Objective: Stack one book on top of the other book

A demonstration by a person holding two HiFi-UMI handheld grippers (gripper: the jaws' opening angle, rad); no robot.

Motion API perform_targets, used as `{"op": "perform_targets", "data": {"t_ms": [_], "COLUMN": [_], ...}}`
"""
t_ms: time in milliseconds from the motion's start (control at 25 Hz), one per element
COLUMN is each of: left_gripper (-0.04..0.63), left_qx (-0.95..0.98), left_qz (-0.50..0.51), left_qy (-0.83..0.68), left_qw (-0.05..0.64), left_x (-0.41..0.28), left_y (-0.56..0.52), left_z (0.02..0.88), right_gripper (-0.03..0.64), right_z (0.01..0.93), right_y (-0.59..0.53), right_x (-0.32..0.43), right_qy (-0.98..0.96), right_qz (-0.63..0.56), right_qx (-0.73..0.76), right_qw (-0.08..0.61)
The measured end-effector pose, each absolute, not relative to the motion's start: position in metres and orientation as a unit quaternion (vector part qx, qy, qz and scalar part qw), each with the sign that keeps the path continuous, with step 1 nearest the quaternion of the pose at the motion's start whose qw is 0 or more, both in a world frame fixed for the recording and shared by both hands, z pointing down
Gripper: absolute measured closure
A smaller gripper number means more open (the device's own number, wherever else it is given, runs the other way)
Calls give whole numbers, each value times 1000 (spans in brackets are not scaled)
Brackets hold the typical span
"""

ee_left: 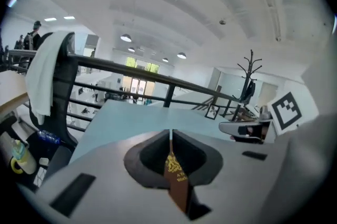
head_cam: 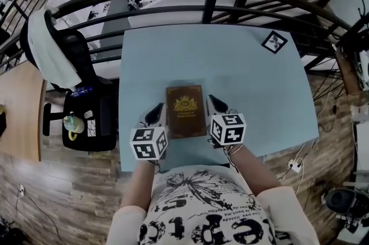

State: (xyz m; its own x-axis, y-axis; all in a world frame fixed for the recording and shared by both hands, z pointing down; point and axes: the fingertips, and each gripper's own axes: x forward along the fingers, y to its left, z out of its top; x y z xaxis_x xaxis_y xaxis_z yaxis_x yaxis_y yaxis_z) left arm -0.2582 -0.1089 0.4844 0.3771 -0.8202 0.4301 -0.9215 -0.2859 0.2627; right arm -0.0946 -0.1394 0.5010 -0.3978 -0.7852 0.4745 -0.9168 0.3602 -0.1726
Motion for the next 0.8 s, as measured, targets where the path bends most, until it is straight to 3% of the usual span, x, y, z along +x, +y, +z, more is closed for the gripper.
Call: {"op": "perform_targets", "data": {"t_ms": [520,800], "left_gripper": [583,583], "left_qx": [845,845], "left_qz": [10,-12], "left_qy": [-535,-533], "left_qw": [-5,-37], "left_x": [-254,-259], "left_y": [-86,-78], "left_z": [336,317], "right_gripper": [624,624], "right_z": [361,337], "right_y": [-105,-93], "right_x": [-117,-122], "right_qy": [-869,-866], "right_qz": [-27,-88], "right_qx": [491,489], "right_qw": [61,47]}}
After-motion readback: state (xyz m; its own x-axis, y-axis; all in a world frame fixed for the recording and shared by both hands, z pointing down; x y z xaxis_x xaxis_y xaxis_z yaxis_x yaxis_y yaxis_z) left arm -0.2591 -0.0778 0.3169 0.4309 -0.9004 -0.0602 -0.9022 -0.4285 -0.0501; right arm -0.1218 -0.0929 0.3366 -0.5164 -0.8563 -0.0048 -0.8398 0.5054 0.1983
